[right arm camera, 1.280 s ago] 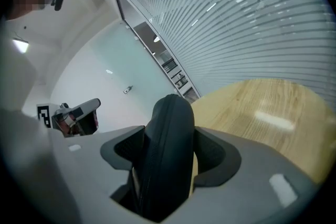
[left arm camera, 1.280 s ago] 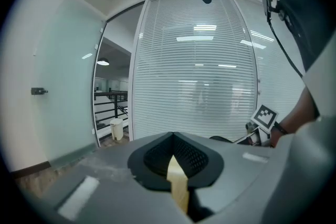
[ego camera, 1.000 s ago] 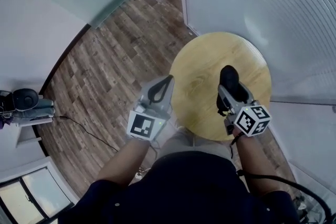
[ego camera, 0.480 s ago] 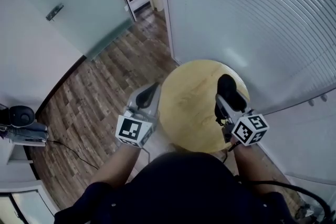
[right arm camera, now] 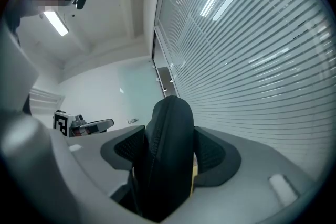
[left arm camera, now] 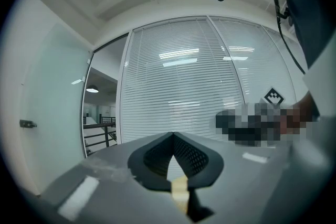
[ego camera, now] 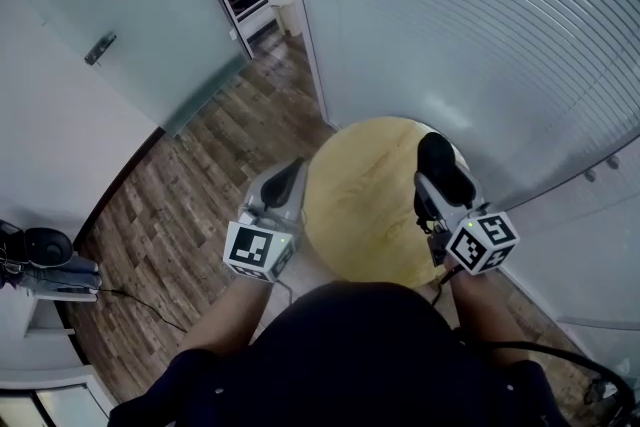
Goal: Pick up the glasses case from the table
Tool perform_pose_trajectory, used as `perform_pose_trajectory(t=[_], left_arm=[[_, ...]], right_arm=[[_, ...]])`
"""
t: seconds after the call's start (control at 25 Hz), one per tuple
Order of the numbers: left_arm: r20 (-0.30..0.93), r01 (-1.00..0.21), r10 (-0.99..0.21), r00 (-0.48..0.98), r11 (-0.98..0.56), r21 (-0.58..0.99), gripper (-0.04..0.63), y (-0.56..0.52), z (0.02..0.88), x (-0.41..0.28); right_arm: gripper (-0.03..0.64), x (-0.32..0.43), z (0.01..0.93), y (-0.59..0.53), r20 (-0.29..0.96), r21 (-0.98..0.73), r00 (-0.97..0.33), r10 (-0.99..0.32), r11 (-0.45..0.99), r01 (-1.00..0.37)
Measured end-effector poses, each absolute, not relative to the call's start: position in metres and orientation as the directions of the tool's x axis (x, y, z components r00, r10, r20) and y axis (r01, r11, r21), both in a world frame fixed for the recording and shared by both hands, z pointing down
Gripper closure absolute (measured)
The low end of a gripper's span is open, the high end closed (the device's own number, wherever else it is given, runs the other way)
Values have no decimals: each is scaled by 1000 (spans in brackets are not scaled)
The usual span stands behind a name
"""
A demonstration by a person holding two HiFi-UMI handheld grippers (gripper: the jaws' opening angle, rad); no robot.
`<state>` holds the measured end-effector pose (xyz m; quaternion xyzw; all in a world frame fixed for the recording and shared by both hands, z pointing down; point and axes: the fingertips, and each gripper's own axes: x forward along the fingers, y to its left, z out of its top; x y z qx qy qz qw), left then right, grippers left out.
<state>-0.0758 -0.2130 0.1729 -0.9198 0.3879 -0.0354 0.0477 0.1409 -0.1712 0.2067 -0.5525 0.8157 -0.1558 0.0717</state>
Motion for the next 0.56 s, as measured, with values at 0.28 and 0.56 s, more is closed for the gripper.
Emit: perform_pose_trajectory(t=[0.28, 0.56], left_arm=[[12, -690, -697, 717, -711, -135, 592, -216, 167, -70], [1, -661, -673, 739, -726, -191, 592, -215, 169, -63]], right_arm=[[319, 142, 200, -170, 38, -326, -361, -932, 330, -886], [321, 147, 206, -170, 45, -318, -347, -937, 316, -894]])
